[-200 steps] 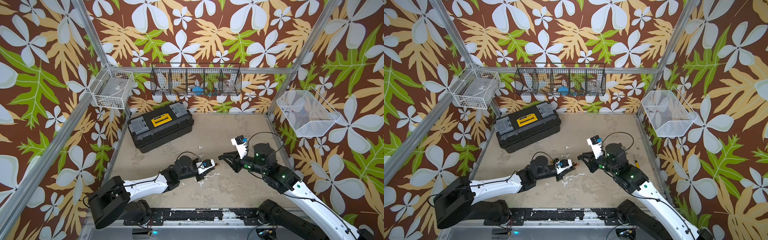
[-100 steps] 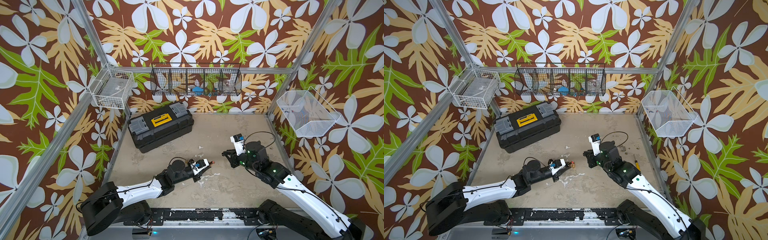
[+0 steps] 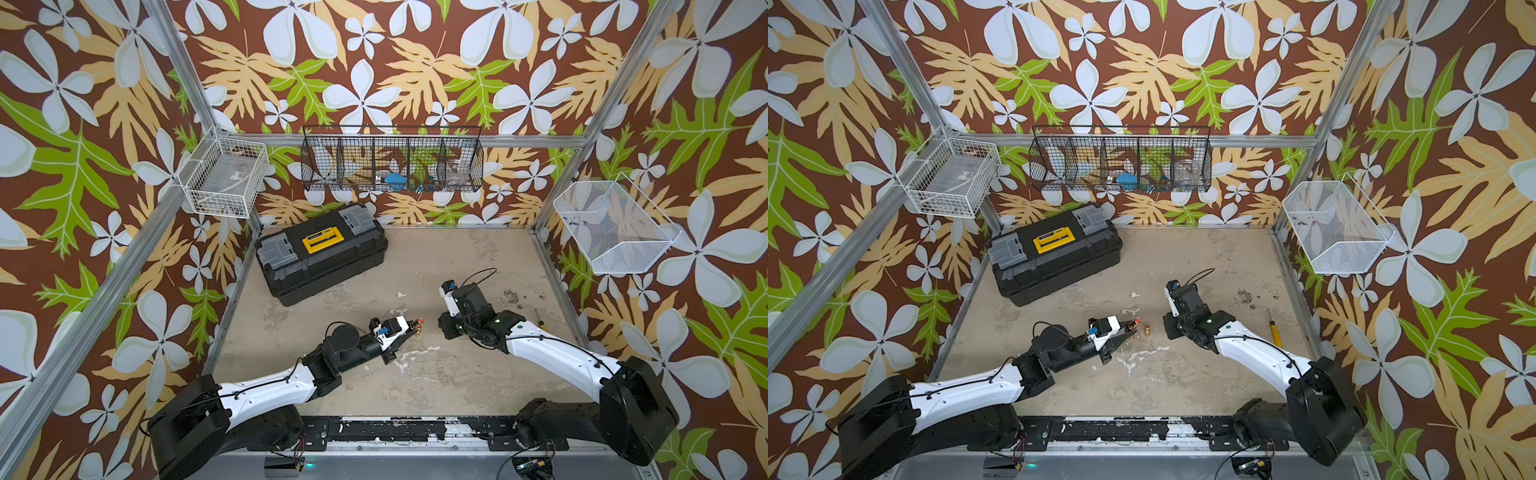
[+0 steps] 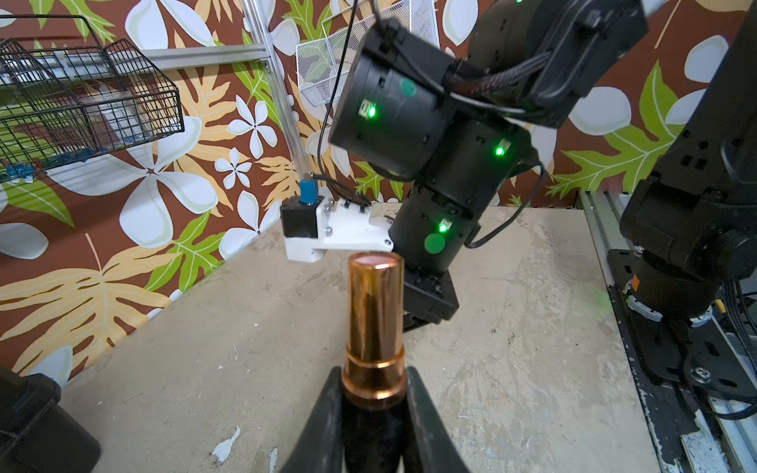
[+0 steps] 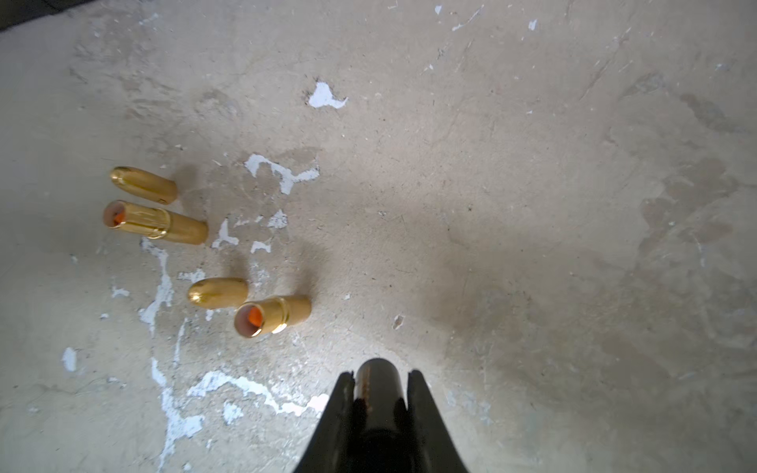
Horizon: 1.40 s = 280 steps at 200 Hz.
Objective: Open the lipstick cap
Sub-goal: Place the cover at the center of the board.
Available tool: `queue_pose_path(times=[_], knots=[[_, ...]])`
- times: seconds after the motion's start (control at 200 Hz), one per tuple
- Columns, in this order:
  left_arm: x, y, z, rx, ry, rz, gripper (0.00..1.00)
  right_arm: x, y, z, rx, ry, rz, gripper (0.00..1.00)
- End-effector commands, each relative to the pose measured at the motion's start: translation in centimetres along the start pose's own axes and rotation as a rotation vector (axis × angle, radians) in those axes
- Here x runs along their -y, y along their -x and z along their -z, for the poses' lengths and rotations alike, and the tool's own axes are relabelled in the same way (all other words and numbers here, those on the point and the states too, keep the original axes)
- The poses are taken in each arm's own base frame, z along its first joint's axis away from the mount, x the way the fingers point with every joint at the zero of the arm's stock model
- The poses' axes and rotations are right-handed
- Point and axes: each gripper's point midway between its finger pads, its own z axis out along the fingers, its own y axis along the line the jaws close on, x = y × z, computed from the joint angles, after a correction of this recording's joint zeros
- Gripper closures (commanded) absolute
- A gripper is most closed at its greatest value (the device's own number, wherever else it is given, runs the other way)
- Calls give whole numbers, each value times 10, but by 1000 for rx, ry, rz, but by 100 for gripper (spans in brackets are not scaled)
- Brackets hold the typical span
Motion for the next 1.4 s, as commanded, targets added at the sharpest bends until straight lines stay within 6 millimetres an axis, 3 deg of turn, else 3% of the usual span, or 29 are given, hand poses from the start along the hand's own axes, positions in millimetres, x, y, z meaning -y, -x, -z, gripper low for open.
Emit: queue_pose_path(times=[0.0,0.345,0.721,1.126,1.396], knots=[[-1,9,1,34,4,0,88,7,7,-9,19,-47,24,78],[-3,10,3,35,14,-5,89,18,-8,-34,-31,-109,27,78],[-1,8,-1,28,1,10,89,18,-18,-45,-63,-104,32,75],[0,3,-1,14,0,10,89,17,-19,-44,-70,-95,34,70],[0,2,-1,10,-1,11,89,12,-7,-28,-32,-73,29,65]])
